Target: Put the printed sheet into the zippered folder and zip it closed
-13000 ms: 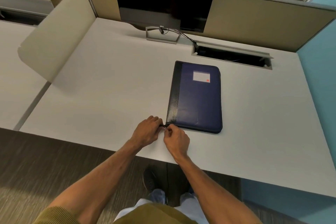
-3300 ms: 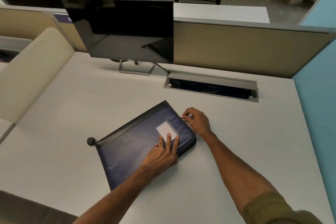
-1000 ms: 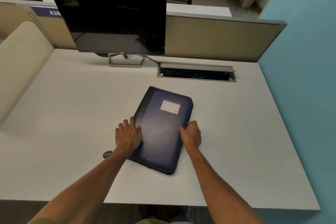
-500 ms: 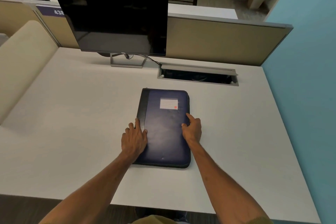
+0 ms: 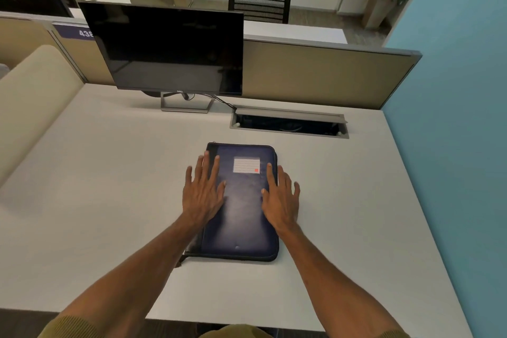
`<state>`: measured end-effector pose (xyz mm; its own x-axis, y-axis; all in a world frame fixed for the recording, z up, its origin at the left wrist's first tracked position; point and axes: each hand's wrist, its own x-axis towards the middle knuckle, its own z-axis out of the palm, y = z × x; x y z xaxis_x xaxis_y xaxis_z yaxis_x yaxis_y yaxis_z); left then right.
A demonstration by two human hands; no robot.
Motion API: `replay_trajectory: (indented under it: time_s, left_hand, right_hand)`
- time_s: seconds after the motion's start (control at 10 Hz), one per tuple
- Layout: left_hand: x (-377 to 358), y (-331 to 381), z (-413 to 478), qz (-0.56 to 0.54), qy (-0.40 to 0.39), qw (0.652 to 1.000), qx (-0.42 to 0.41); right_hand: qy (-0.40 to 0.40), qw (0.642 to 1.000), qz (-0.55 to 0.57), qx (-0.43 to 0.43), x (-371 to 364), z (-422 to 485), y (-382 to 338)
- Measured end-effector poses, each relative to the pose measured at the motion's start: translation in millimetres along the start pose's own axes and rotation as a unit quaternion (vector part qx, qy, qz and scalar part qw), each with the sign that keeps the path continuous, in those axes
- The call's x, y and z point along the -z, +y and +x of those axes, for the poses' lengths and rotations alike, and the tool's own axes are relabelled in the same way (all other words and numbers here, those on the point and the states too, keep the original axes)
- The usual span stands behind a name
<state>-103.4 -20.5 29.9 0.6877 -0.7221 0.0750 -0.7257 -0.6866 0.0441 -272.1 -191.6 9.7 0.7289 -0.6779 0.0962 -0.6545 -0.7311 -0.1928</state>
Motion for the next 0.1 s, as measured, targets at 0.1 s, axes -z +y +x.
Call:
replay_trajectory:
  time_s: [0.1]
  left_hand:
    - [22.0,14.7,26.3,0.025,0.051,0.998,-0.04]
  right_hand:
    - [0.039,0.999,-0.023,0.006,12.9,14.6,0.6]
